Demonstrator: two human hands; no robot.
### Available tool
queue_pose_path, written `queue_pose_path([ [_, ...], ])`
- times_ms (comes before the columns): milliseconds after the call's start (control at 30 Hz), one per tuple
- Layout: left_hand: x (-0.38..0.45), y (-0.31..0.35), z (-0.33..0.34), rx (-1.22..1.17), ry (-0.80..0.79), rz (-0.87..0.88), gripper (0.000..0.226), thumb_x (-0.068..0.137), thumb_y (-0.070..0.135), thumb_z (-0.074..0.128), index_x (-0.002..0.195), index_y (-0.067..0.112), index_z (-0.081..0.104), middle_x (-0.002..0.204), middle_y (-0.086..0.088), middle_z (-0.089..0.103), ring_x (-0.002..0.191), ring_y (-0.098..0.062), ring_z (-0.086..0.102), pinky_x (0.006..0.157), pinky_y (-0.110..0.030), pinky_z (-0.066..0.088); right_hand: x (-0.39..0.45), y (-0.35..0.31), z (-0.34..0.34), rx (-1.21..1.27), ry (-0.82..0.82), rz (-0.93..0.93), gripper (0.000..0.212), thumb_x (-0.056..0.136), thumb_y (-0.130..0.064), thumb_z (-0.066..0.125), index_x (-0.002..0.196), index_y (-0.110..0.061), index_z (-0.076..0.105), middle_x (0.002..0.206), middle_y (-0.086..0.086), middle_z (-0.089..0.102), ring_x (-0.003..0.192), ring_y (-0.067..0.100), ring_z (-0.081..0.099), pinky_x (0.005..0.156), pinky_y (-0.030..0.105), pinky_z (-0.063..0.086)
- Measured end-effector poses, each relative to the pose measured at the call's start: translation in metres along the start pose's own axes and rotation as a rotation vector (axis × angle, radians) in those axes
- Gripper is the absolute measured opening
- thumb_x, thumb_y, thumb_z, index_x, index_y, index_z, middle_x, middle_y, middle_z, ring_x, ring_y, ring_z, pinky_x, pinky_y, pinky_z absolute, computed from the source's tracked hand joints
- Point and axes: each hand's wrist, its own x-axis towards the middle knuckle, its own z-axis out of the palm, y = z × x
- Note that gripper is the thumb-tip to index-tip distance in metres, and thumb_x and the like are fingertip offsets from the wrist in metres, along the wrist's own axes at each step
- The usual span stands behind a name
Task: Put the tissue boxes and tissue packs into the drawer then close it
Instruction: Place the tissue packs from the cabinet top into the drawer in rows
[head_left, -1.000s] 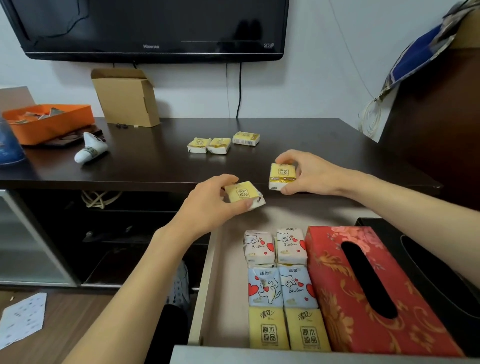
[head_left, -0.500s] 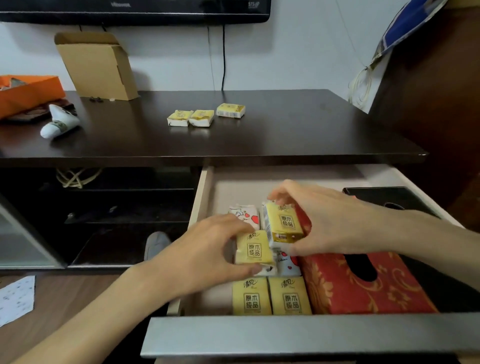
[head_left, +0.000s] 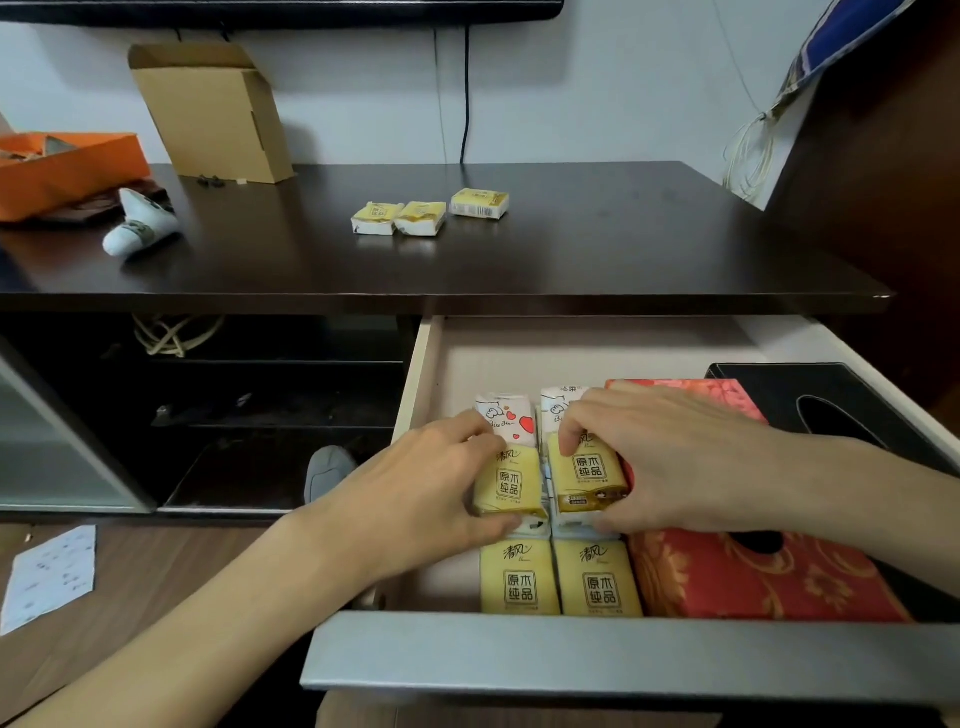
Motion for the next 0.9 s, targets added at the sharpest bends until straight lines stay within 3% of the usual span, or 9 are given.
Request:
queue_pose_path([
  [67, 0.001, 0.000, 0.000, 0.040, -0.015, 0.010, 0.064, 0.081, 0.073, 0.052, 0.129, 0.030, 0.055, 0.124, 0.016, 0.050, 0.107, -0.006, 0.054, 0.057, -0.008, 0.029, 0.002, -0.003, 0.001, -0.027, 0.002, 0.007, 0.053, 0.074, -0.068, 0.071, 0.115, -0.045, 0.045, 0.105, -0.026, 0.046, 0.097, 0.001, 0.039, 0.081, 0.029, 0.034],
  [167, 0.001, 0.000, 0.002, 0.089, -0.026, 0.021, 0.066, 0.082, 0.074, 0.050, 0.131, 0.030, 0.053, 0.127, 0.014, 0.048, 0.112, -0.008, 0.051, 0.072, -0.023, 0.040, 0.005, -0.007, 0.007, -0.061, 0.002, 0.003, 0.056, 0.075, -0.071, 0.068, 0.119, -0.043, 0.048, 0.112, -0.025, 0.047, 0.101, 0.002, 0.036, 0.087, 0.029, 0.026],
  [333, 0.001, -0.001, 0.003, 0.137, -0.039, 0.041, 0.065, 0.083, 0.075, 0.047, 0.128, 0.030, 0.055, 0.133, 0.014, 0.041, 0.113, -0.005, 0.042, 0.064, -0.021, 0.031, 0.006, -0.009, 0.009, -0.055, -0.018, 0.018, 0.055, 0.076, -0.070, 0.070, 0.120, -0.042, 0.052, 0.117, -0.023, 0.044, 0.105, 0.002, 0.033, 0.099, 0.028, 0.025],
  [533, 0.004, -0.002, 0.004, 0.180, 0.007, 0.069, 0.071, 0.081, 0.079, 0.041, 0.132, 0.031, 0.054, 0.131, 0.011, 0.045, 0.117, -0.008, 0.038, 0.085, -0.026, 0.039, 0.005, -0.006, 0.005, -0.010, 0.007, 0.004, 0.048, 0.079, -0.071, 0.065, 0.117, -0.043, 0.060, 0.119, -0.024, 0.048, 0.106, -0.001, 0.036, 0.090, 0.027, 0.030],
  [600, 0.005, -0.001, -0.001, 0.166, 0.045, 0.054, 0.076, 0.080, 0.082, 0.036, 0.133, 0.031, 0.053, 0.130, 0.013, 0.047, 0.119, -0.007, 0.039, 0.091, -0.027, 0.040, 0.008, -0.003, 0.000, 0.097, 0.091, 0.002, 0.037, 0.081, -0.069, 0.059, 0.107, -0.043, 0.064, 0.116, -0.025, 0.053, 0.108, -0.001, 0.043, 0.092, 0.030, 0.040],
  [733, 0.015, -0.006, -0.024, 0.039, 0.198, -0.013, 0.064, 0.085, 0.073, 0.036, 0.129, 0.031, 0.057, 0.123, 0.018, 0.051, 0.114, -0.002, 0.046, 0.084, -0.023, 0.043, 0.034, 0.010, -0.018, 0.385, 0.358, 0.058, 0.013, 0.087, -0.045, 0.066, 0.091, -0.035, 0.072, 0.102, -0.018, 0.067, 0.101, 0.001, 0.058, 0.089, 0.029, 0.045],
  [800, 0.024, -0.019, -0.038, -0.023, 0.285, -0.066, 0.052, 0.089, 0.064, 0.043, 0.125, 0.030, 0.059, 0.120, 0.018, 0.053, 0.114, -0.002, 0.048, 0.085, -0.026, 0.046, 0.057, 0.019, -0.027, 0.516, 0.453, 0.083, 0.003, 0.089, -0.029, 0.072, 0.089, -0.029, 0.075, 0.096, -0.014, 0.073, 0.095, -0.001, 0.064, 0.086, 0.023, 0.048],
  [900, 0.045, -0.043, -0.051, -0.178, 0.414, -0.159, 0.039, 0.092, 0.048, 0.053, 0.122, 0.025, 0.064, 0.117, 0.014, 0.058, 0.113, -0.007, 0.054, 0.093, -0.036, 0.049, 0.098, 0.033, -0.039, 0.622, 0.528, 0.141, 0.011, 0.090, -0.019, 0.071, 0.092, -0.029, 0.075, 0.097, -0.012, 0.076, 0.093, -0.002, 0.066, 0.078, 0.004, 0.043],
])
